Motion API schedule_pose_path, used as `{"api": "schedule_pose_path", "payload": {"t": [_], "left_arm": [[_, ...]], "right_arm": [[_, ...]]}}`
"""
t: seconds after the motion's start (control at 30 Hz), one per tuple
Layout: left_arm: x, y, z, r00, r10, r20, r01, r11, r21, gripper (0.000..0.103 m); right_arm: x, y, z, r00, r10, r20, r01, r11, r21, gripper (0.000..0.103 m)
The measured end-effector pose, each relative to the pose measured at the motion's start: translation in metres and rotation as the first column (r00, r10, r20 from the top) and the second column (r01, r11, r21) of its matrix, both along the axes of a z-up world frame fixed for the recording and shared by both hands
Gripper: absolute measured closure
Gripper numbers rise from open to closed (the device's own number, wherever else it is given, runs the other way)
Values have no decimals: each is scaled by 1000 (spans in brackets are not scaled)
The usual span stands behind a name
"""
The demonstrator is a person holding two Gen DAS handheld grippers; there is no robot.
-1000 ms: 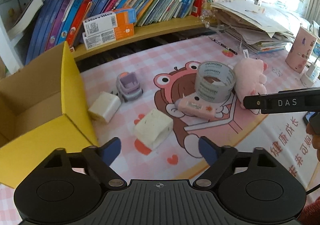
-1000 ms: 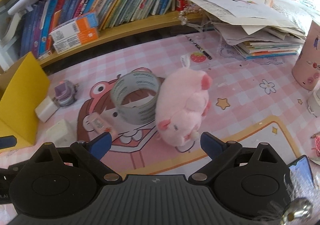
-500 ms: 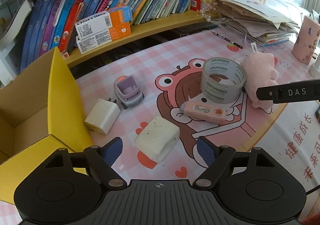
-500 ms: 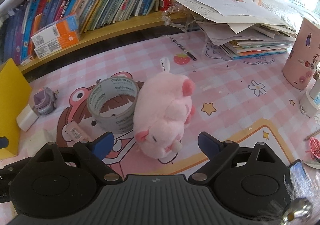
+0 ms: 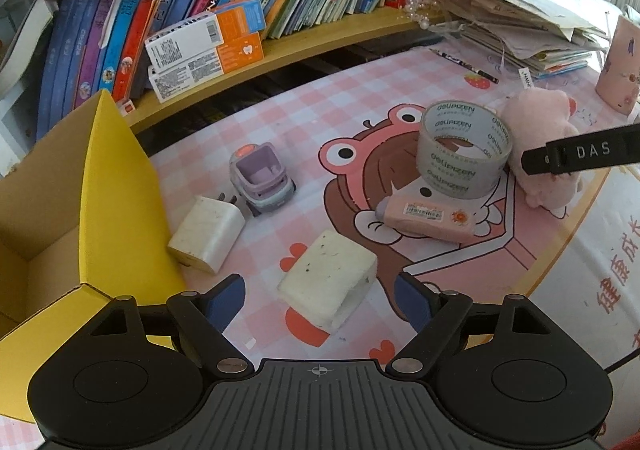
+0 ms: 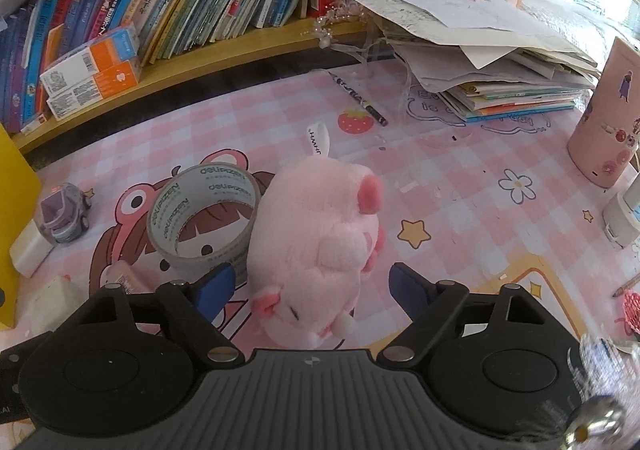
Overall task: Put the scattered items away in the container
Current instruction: 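Move the right tool toward the pink plush pig while the left tool approaches the white sponge, then close the right gripper on the pink pig while the left gripper grasps the white sponge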
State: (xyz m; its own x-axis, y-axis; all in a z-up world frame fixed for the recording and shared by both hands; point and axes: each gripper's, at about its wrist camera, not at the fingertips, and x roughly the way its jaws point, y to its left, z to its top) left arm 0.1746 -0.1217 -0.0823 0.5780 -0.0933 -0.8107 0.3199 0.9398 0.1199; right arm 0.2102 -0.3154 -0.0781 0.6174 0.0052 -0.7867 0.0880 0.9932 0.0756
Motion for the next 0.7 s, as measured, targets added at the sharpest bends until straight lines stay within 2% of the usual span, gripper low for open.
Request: {"api": "schedule_pose_path", "payload": {"t": [0.43,0.7], "left_arm": [[5,-1,-8,1000,-13,0,13,1000,16,19],[7,-4,-10,999,-32,9,32,999,35,19]], "right_arm": [[10,1,-12,999,0,-43,1,1000,22,40],[11,2,-13,999,1,-48,0,1000,25,42]]}}
